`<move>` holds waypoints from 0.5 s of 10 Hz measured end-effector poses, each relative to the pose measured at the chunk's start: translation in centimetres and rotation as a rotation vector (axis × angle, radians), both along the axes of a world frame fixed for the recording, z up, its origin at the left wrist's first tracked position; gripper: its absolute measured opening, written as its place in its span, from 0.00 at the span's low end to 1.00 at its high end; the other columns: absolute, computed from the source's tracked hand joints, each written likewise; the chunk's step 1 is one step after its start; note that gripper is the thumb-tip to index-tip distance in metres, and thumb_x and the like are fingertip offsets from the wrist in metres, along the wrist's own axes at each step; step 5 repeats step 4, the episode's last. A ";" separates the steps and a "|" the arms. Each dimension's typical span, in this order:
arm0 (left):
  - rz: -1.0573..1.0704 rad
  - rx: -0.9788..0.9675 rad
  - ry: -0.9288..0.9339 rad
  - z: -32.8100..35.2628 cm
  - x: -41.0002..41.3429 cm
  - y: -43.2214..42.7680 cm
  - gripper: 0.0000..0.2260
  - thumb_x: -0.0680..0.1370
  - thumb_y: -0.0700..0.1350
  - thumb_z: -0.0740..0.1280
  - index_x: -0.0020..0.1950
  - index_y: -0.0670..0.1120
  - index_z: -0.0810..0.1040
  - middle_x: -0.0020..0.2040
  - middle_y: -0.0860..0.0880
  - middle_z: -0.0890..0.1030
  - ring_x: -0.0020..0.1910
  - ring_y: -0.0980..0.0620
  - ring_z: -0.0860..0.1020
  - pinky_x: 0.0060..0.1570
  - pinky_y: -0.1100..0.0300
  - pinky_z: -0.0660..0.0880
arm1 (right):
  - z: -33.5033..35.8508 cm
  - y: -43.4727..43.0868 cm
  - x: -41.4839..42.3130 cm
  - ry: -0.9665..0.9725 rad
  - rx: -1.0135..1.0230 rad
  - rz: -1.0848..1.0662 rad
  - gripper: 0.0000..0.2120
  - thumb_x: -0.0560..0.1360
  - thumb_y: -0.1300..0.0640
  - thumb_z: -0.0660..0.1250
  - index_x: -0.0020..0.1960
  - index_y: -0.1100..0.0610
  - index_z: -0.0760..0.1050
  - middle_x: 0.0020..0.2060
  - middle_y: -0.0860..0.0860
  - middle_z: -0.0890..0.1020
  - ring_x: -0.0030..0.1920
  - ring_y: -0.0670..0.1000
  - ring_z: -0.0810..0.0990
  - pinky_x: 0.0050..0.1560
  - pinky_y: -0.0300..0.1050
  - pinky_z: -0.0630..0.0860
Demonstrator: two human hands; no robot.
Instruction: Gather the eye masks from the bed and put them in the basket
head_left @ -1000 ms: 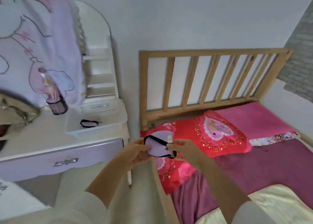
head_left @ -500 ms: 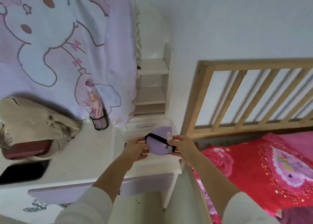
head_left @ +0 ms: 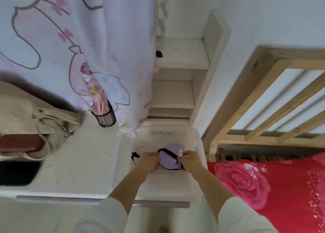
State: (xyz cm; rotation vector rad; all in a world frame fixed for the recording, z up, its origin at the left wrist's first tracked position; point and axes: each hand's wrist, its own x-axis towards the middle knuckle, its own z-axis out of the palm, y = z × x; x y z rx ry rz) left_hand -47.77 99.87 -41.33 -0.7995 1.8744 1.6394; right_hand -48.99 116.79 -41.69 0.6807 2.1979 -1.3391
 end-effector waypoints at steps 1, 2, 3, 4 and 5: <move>-0.017 -0.023 -0.058 -0.6 0.0 0.3 0.10 0.75 0.35 0.64 0.35 0.46 0.75 0.36 0.46 0.76 0.36 0.47 0.75 0.42 0.55 0.75 | -0.9 -0.4 -0.2 -0.020 0.160 0.134 0.14 0.71 0.65 0.65 0.28 0.59 0.69 0.28 0.57 0.76 0.29 0.55 0.74 0.32 0.44 0.70; -0.046 0.029 -0.069 -1.3 0.2 0.4 0.07 0.75 0.35 0.62 0.38 0.40 0.77 0.39 0.42 0.76 0.41 0.45 0.72 0.41 0.56 0.70 | -1.0 -1.0 -0.4 0.005 0.304 0.270 0.05 0.75 0.59 0.64 0.45 0.62 0.74 0.42 0.60 0.81 0.40 0.57 0.79 0.34 0.43 0.68; -0.057 0.027 -0.072 -1.2 -0.2 0.3 0.07 0.74 0.34 0.62 0.37 0.40 0.76 0.38 0.41 0.74 0.39 0.45 0.70 0.35 0.58 0.65 | -0.4 -1.4 -0.6 -0.010 0.466 0.416 0.14 0.77 0.58 0.62 0.60 0.64 0.73 0.55 0.61 0.81 0.55 0.61 0.80 0.45 0.47 0.72; -0.058 -0.012 -0.020 -0.3 -0.3 -0.7 0.11 0.75 0.36 0.64 0.32 0.42 0.74 0.33 0.44 0.73 0.30 0.49 0.69 0.30 0.61 0.64 | 1.9 -1.4 -0.5 0.059 0.479 0.442 0.09 0.76 0.56 0.63 0.53 0.61 0.73 0.47 0.58 0.80 0.49 0.58 0.79 0.42 0.44 0.72; -0.058 -0.012 -0.020 -0.3 -0.3 -0.7 0.11 0.75 0.36 0.64 0.32 0.42 0.74 0.33 0.44 0.73 0.30 0.49 0.69 0.30 0.61 0.64 | 1.9 -1.4 -0.5 0.059 0.479 0.442 0.09 0.76 0.56 0.63 0.53 0.61 0.73 0.47 0.58 0.80 0.49 0.58 0.79 0.42 0.44 0.72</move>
